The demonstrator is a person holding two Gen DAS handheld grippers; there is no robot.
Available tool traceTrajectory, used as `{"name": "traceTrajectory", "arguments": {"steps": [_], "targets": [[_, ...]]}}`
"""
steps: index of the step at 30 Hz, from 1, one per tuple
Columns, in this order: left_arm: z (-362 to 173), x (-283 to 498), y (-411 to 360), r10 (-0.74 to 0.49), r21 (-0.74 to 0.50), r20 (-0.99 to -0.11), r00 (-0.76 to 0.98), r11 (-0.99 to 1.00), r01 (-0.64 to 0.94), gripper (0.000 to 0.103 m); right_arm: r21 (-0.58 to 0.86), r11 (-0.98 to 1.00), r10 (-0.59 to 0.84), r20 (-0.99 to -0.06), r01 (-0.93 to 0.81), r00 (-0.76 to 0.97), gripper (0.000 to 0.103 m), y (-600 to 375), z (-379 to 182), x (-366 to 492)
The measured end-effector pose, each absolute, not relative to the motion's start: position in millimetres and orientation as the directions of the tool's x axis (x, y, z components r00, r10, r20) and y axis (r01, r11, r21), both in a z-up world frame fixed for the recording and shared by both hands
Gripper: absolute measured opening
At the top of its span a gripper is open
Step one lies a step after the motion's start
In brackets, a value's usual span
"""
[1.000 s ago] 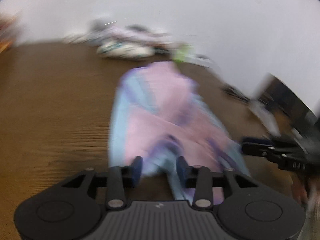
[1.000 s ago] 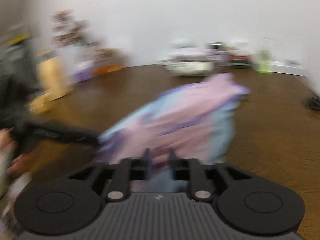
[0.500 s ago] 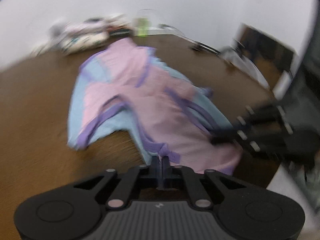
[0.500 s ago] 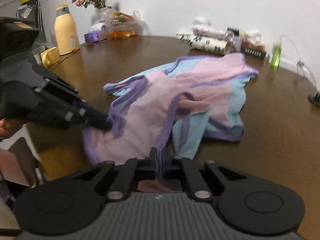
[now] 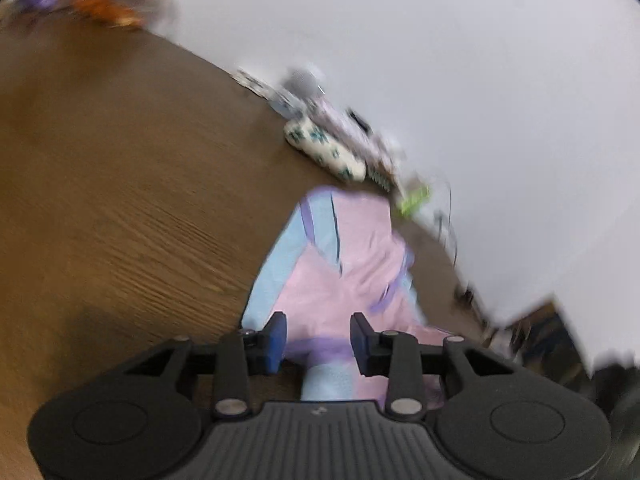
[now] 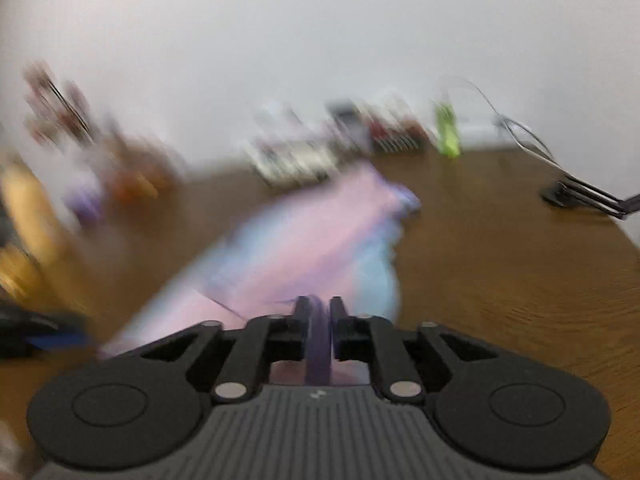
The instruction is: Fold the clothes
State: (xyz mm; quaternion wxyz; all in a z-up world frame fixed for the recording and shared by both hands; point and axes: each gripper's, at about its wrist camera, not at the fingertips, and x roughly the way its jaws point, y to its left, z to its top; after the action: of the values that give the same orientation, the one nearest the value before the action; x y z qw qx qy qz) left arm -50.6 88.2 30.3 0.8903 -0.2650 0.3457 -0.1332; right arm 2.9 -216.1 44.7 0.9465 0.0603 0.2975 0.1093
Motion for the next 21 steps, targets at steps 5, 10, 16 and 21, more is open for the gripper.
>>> {"name": "traceTrajectory", "arguments": {"steps": [5,10,16,21], "targets": [[36,-70,37,-0.396,-0.245,-0.598,0.696,0.918,0.311,0.051,0.161,0.965,0.256,-0.449,-0.205,0.856,0.057,-236,61,-33],[28,-82,-24,-0.229,0.217,-0.615,0.755,0.871,0.441,0.040,-0.047,0.930,0.296,-0.490,-0.364,0.820,0.050,-189,60,-77],[20,-83,-46,-0.288,0.300,-0.612,0.736,0.777,0.554,0.040,-0.274,0.909,0.149,-0.489,-0.314,0.859,0.034,-141,31,-75],[8,-75,-50,-0.153,0.400,-0.619,0.770,0.783,0.476,0.022,-0.359,0.898,0.039,-0.513,-0.255,0.858,0.021,-131,17,-63]]}}
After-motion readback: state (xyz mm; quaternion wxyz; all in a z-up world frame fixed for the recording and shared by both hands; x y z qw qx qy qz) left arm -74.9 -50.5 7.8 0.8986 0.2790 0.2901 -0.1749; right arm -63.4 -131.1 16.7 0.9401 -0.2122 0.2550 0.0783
